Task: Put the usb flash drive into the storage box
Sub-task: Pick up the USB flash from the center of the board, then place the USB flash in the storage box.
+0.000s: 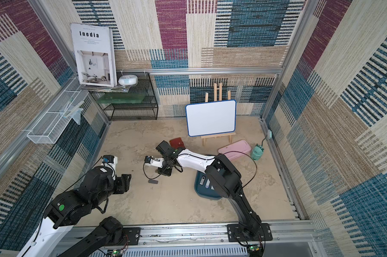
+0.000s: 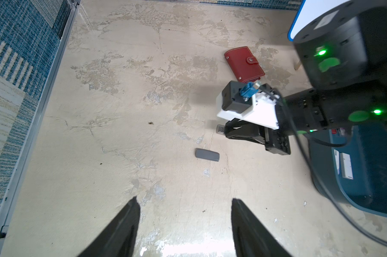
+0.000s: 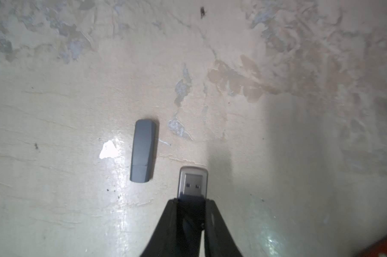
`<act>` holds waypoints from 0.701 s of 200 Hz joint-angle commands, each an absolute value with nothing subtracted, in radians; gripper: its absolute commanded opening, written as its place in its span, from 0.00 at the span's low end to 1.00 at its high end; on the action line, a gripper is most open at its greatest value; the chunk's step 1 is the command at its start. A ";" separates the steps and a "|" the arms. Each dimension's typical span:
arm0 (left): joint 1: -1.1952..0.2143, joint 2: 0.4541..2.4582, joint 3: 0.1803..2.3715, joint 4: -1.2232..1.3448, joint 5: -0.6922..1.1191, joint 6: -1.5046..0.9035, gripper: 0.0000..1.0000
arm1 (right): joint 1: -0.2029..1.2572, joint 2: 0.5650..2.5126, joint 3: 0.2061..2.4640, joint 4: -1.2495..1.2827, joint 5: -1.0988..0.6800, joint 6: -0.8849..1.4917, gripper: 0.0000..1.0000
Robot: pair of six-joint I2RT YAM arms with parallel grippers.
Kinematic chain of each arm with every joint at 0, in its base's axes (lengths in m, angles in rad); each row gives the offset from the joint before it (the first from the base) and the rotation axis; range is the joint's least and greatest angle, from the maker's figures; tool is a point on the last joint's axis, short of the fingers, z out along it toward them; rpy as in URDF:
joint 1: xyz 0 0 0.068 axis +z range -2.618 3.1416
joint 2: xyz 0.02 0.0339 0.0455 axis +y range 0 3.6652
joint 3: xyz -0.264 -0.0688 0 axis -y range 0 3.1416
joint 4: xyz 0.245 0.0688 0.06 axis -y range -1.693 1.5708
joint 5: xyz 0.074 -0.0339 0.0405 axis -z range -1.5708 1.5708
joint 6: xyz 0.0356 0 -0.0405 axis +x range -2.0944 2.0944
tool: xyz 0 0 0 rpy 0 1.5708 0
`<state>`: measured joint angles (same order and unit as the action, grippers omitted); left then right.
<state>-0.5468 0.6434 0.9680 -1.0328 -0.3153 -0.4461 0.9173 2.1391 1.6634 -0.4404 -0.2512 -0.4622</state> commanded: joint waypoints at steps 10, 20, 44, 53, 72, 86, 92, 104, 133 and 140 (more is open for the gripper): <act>-0.546 0.644 0.968 -1.024 -0.322 -0.451 0.69 | 0.907 2.037 1.608 -0.350 -0.208 -0.323 0.18; -0.546 0.648 0.968 -1.024 -0.320 -0.449 0.69 | 0.904 1.996 1.575 -0.336 -0.178 -0.285 0.18; -0.546 0.652 0.968 -1.023 -0.316 -0.451 0.69 | 0.892 1.878 1.470 -0.313 -0.102 -0.156 0.17; -0.545 0.650 0.968 -1.024 -0.315 -0.448 0.69 | 0.885 1.822 1.418 -0.304 -0.079 -0.098 0.18; -0.546 0.651 0.968 -1.023 -0.309 -0.447 0.69 | 0.872 1.703 1.314 -0.316 -0.016 0.012 0.18; -0.546 0.655 0.969 -1.024 -0.303 -0.445 0.69 | 0.867 1.617 1.248 -0.350 0.084 0.096 0.17; -0.546 0.657 0.968 -1.024 -0.302 -0.446 0.69 | 0.862 1.579 1.220 -0.367 0.122 0.130 0.17; -0.546 0.661 0.970 -1.025 -0.301 -0.446 0.69 | 0.851 1.501 1.146 -0.380 0.197 0.206 0.16; -0.546 0.665 0.970 -1.023 -0.298 -0.445 0.69 | 0.817 1.350 0.994 -0.443 0.339 0.343 0.16; -0.546 0.665 0.970 -1.024 -0.297 -0.444 0.69 | 0.806 1.329 0.965 -0.464 0.362 0.369 0.16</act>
